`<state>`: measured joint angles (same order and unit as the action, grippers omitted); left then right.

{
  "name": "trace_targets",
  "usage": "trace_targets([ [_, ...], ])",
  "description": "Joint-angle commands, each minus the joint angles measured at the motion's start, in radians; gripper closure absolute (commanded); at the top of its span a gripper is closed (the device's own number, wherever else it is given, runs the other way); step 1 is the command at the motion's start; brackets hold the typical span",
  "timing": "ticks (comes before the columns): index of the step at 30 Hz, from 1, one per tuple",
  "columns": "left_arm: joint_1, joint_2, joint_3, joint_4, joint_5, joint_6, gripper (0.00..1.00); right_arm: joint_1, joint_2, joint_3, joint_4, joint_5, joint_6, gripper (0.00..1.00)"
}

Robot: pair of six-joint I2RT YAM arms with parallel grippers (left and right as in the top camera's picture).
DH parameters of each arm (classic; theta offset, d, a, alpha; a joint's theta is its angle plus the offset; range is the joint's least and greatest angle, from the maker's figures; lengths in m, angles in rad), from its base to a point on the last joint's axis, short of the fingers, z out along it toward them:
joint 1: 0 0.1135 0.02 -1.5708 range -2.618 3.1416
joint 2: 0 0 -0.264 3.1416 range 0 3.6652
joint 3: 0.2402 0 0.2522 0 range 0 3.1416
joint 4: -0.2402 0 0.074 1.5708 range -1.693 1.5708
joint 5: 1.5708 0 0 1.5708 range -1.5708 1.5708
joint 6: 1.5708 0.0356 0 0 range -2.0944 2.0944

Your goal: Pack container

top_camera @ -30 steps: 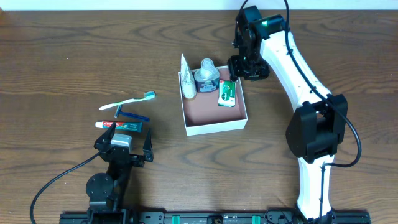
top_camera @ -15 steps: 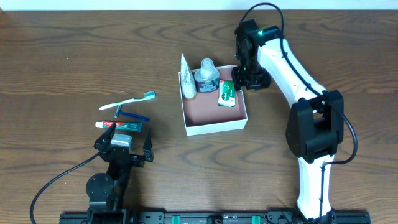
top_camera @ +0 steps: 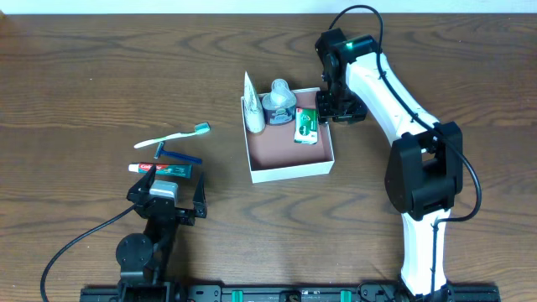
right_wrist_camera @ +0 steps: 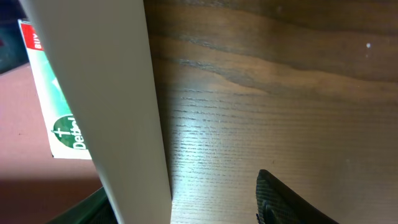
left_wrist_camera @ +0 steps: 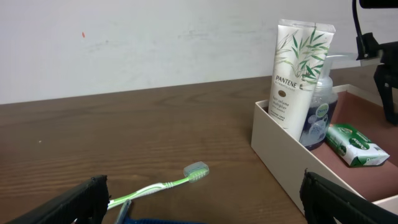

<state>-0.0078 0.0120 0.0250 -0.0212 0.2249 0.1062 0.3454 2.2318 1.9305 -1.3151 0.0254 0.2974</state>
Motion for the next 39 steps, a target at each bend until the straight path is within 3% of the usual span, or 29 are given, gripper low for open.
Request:
trace_targets([
  [1,-0.003,-0.001,-0.021,-0.03,0.002,0.009,0.02,0.0,-0.018,-0.003,-0.014,0.088,0.048,0.42],
  [20,-0.003,-0.001,-0.021,-0.03,0.002,0.009,0.02,0.004,-0.018,-0.003,-0.021,0.114,0.18,0.46],
  [31,-0.003,-0.001,-0.021,-0.03,0.002,0.009,0.02,0.066,-0.018,-0.003,-0.096,0.022,0.025,0.43],
  [39,-0.003,-0.001,-0.021,-0.03,0.002,0.009,0.02,0.116,-0.018,-0.003,-0.133,0.022,0.011,0.44],
])
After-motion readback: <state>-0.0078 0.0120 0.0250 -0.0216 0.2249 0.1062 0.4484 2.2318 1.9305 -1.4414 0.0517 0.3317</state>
